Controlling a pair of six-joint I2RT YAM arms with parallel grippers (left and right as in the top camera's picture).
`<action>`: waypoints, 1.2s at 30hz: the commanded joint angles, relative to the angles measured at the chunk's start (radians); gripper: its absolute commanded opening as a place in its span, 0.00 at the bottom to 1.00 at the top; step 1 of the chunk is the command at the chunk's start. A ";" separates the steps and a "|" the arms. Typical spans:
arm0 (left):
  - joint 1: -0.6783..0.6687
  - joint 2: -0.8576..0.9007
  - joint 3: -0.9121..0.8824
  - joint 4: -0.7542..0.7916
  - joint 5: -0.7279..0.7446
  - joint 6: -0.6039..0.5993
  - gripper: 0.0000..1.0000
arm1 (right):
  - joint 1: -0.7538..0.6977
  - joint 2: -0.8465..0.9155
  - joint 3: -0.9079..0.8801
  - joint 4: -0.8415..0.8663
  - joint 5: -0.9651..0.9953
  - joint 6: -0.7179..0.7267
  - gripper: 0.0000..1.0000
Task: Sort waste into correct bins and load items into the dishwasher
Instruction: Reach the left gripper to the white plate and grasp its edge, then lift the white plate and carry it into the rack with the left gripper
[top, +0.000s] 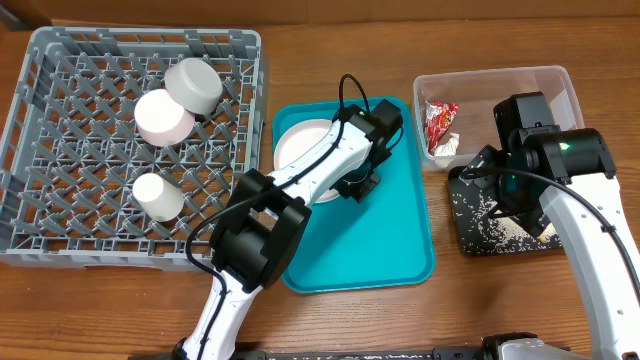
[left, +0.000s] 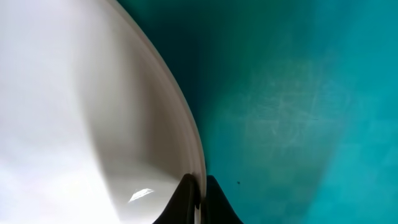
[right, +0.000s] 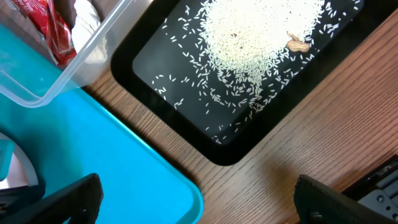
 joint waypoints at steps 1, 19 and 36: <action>0.006 -0.062 -0.015 -0.017 0.021 -0.065 0.04 | -0.003 -0.008 0.013 0.006 0.022 0.015 1.00; 0.217 -0.518 -0.015 0.040 0.289 -0.117 0.04 | -0.003 -0.008 0.013 -0.006 0.029 0.011 1.00; 0.638 -0.528 -0.016 0.019 0.916 0.090 0.04 | -0.003 -0.008 0.013 -0.002 0.030 0.011 1.00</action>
